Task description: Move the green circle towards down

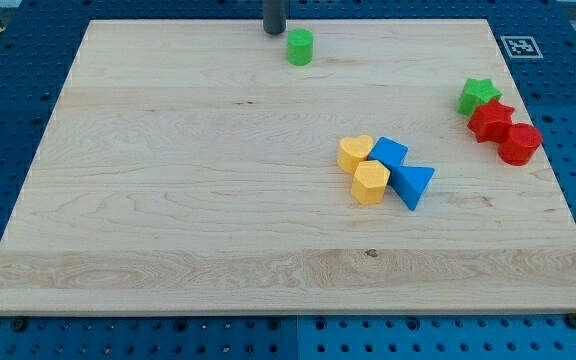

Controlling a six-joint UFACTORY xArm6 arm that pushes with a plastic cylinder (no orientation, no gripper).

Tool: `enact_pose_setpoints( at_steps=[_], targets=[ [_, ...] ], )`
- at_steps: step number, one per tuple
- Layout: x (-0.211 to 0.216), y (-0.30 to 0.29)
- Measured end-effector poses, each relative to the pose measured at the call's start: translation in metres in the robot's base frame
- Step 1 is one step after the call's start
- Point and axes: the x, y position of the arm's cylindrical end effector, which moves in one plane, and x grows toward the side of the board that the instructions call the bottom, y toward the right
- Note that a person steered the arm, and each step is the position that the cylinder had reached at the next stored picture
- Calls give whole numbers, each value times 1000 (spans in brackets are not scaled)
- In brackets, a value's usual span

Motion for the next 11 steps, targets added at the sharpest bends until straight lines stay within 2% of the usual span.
enact_pose_setpoints(
  at_steps=[2,7,11],
  targets=[
    [7,-2],
    [7,38],
    [22,14]
  ],
)
